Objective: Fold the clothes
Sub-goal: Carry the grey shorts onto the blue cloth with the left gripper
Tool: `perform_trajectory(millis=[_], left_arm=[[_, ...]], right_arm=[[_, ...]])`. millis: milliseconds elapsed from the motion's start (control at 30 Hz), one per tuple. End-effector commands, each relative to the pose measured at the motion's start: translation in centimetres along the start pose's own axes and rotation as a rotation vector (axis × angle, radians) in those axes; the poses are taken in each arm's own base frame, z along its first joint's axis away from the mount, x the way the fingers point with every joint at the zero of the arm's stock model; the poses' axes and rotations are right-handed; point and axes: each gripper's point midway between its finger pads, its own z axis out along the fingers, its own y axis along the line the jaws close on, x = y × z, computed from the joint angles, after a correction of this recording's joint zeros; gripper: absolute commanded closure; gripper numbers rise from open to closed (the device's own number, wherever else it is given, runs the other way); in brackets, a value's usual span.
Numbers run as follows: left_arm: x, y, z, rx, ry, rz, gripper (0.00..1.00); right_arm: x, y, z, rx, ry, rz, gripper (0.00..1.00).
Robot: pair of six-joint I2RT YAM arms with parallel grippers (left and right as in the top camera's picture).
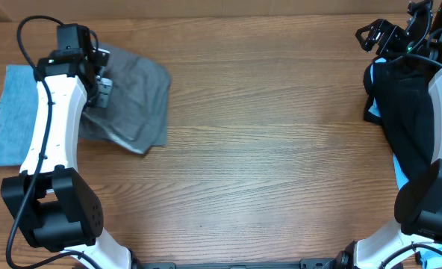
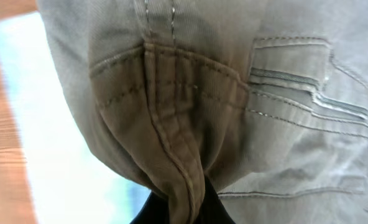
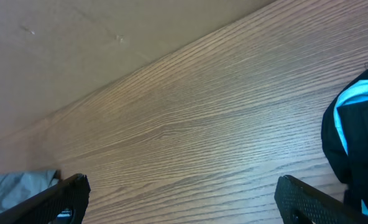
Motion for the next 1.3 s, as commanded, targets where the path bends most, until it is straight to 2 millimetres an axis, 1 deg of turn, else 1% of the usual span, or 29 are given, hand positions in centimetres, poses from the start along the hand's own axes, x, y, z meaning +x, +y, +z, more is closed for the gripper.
perform_trajectory(millis=[0,67,200,400,467,633,733,800,933,1033,1133,1200,1267], left_arm=[[-0.8,6.3,-3.3,-0.266,-0.031,0.048,0.96],[-0.9,7.6,-3.3,-0.287,-0.042,0.047,0.96],[-0.6,9.1,-3.3,-0.309,-0.039,0.052,0.96],[0.5,13.7,-3.1,-0.380,-0.045,0.019,0.96],[0.9,15.6,-3.0,-0.401,-0.060,-0.010,0.96],[1.1,17.3,-2.0,-0.296,-0.170,-0.090,0.96],[1.9,20.3,-2.3,-0.350,-0.204,-0.183,0.96],[1.9,21.6,-2.5,-0.361,-0.246,-0.235,0.96],[0.7,22.1,-2.7,-0.329,-0.334,-0.230,0.96],[0.7,21.7,-1.7,-0.316,-0.317,-0.193,0.96],[1.2,21.4,0.6,-0.289,-0.278,-0.193,0.96],[1.9,20.8,3.0,-0.257,-0.231,-0.191,0.96],[2.7,20.7,4.8,-0.252,-0.185,-0.193,0.96]], right_arm=[[-0.1,0.1,-0.1,-0.001,-0.003,-0.004,0.00],[-0.1,0.1,-0.1,-0.001,-0.003,-0.004,0.00],[-0.1,0.1,-0.1,-0.001,-0.003,-0.004,0.00],[-0.1,0.1,-0.1,-0.001,-0.003,-0.004,0.00],[-0.1,0.1,-0.1,-0.001,-0.003,-0.004,0.00],[-0.1,0.1,-0.1,-0.001,-0.003,-0.004,0.00],[-0.1,0.1,-0.1,-0.001,-0.003,-0.004,0.00],[-0.1,0.1,-0.1,-0.001,-0.003,-0.004,0.00],[-0.1,0.1,-0.1,-0.001,-0.003,-0.004,0.00],[-0.1,0.1,-0.1,-0.001,-0.003,-0.004,0.00],[-0.1,0.1,-0.1,-0.001,-0.003,-0.004,0.00],[-0.1,0.1,-0.1,-0.001,-0.003,-0.003,0.00],[-0.1,0.1,-0.1,-0.001,-0.003,-0.004,0.00]])
